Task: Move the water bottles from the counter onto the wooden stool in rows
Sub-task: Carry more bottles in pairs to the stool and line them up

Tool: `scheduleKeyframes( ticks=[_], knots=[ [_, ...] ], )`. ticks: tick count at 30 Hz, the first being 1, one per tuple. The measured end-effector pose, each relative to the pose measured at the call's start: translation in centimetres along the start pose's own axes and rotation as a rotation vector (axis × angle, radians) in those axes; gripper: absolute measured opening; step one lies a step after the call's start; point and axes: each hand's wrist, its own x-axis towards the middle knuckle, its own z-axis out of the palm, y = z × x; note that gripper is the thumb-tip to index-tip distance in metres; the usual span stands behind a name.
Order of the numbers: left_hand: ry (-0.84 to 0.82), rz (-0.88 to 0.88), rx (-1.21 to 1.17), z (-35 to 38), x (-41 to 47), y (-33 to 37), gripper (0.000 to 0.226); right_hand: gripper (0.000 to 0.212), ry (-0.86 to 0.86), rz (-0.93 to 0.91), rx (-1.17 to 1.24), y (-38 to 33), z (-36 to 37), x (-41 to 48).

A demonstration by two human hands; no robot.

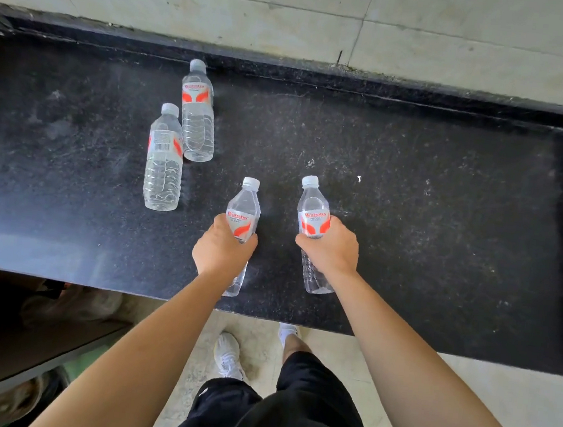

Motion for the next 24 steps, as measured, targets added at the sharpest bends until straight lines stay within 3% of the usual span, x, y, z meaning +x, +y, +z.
scheduleKeyframes(
  ticks=[5,10,17,21,24],
  knots=[
    [0.25,-0.092,-0.287,-6.6,-1.3,-0.6,0.052,0.041,-0.002,-0.199,0.076,-4.5,-2.0,-1.4],
    [0.608,-0.213,-0.51,-16.0,-4.8,-3.5,0.058,0.042,-0.025,-0.49,0.243,-14.1,-2.0,-4.3],
    [1.176,-0.381,-0.546,-25.9,-15.2,-12.2,0.048,0.033,-0.297,-0.965,0.436,-26.1,1.6,-16.0],
    [1.359,-0.465,-0.518,-27.7,-23.2,-18.5,0.054,0.042,-0.451,-1.205,0.41,-27.9,5.2,-26.1],
    [1.471,-0.559,-0.482,-27.4,-29.8,-23.9,0.06,0.038,-0.548,-1.35,0.372,-27.3,8.1,-34.1]
  ],
)
